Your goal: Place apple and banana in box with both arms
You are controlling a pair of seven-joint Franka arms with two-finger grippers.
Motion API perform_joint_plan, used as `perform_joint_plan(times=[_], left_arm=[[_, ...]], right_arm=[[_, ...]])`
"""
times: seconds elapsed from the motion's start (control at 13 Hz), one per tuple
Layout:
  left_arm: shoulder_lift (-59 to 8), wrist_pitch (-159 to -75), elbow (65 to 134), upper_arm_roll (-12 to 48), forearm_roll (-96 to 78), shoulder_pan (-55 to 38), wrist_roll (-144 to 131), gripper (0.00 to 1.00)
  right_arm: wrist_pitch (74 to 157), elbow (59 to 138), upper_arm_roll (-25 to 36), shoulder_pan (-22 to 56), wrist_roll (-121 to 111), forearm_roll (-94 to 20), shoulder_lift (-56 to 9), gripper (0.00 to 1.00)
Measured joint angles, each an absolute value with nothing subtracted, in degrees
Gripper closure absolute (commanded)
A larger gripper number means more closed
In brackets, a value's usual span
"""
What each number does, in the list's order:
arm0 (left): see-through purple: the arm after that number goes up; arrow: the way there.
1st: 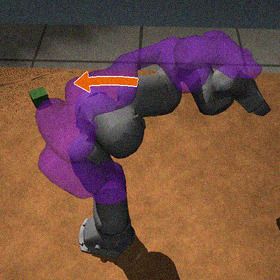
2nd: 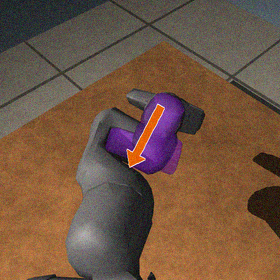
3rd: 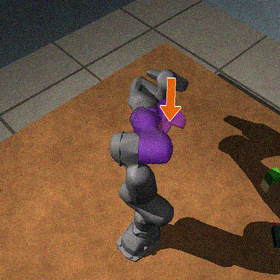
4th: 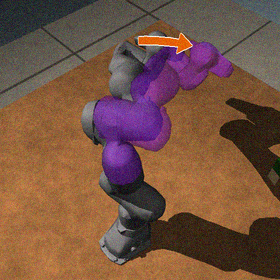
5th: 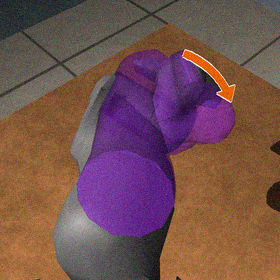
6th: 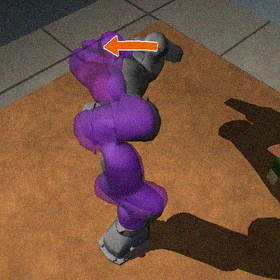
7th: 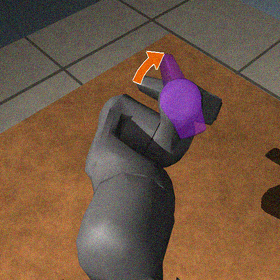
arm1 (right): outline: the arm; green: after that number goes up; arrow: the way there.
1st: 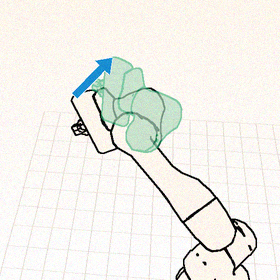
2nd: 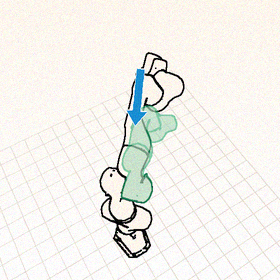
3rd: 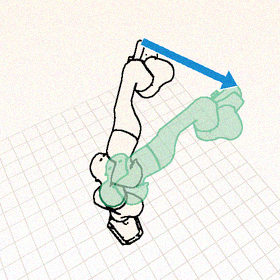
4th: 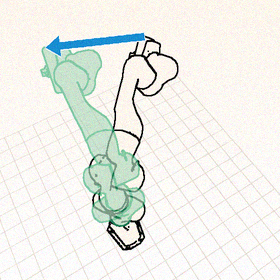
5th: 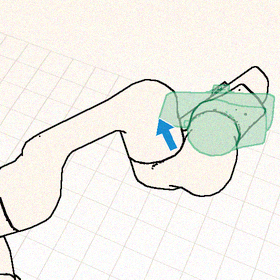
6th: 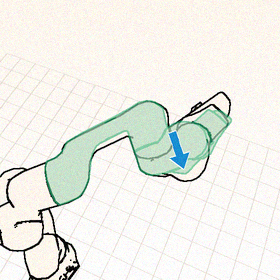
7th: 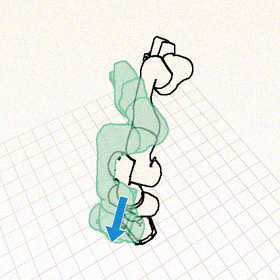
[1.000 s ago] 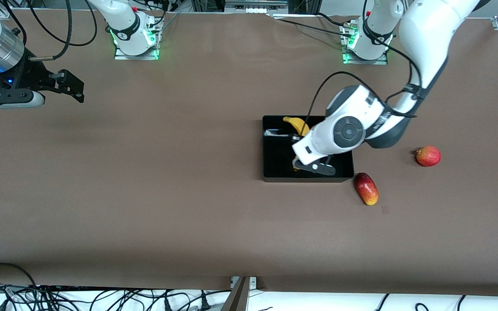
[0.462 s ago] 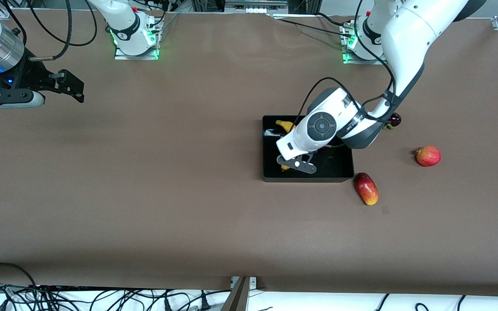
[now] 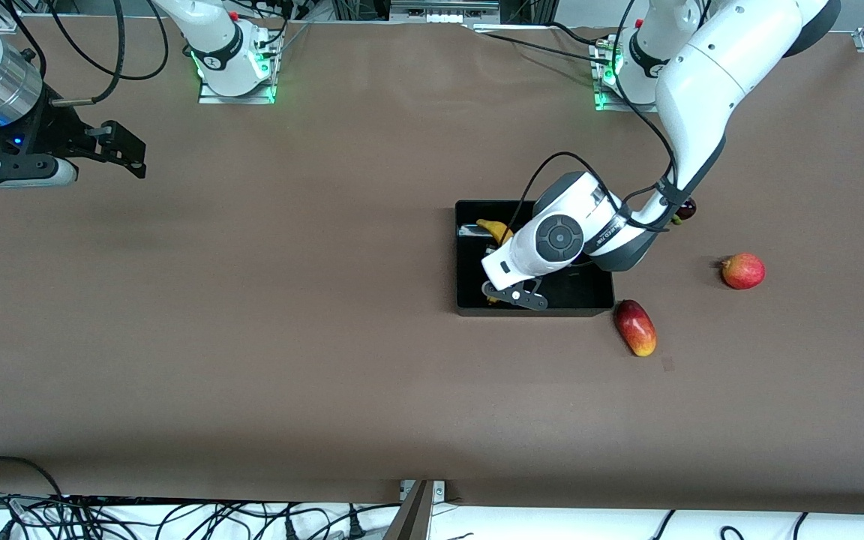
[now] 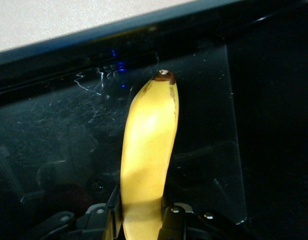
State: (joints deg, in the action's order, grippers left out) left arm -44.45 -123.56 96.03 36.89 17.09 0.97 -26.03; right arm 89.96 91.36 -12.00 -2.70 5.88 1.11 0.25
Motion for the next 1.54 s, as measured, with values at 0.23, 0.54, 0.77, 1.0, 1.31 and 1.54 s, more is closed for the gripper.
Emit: perform_joint_plan(times=[0.23, 0.54, 0.77, 1.0, 1.31, 1.54], left_arm=[[-43.42, -122.66, 95.02, 36.87, 19.08, 1.06, -26.09, 0.0], [-33.16, -109.27, 89.21, 36.89, 19.22, 2.06, -26.26, 0.0], [-24.41, -95.21, 83.52, 36.85, 19.19, 5.89, -23.01, 0.0], [-19.28, -90.67, 80.99, 33.84, 13.82, 10.88, -14.27, 0.0], [-9.26, -89.36, 82.71, 10.27, 3.47, 2.61, -0.67, 0.0], [-2.91, -89.72, 88.77, 2.4, -0.6, -0.65, -0.23, 0.0]], right_arm=[[89.96, 91.36, -12.0, -2.7, 5.89, 1.11, 0.25, 0.0], [89.95, 91.33, -12.0, -2.7, 5.9, 1.11, 0.24, 0.0], [89.95, 91.32, -12.0, -2.7, 5.9, 1.11, 0.23, 0.0], [89.95, 91.32, -12.0, -2.7, 5.91, 1.11, 0.23, 0.0], [89.95, 91.32, -12.0, -2.7, 5.93, 1.11, 0.23, 0.0], [89.95, 91.31, -12.0, -2.7, 5.97, 1.11, 0.23, 0.0]])
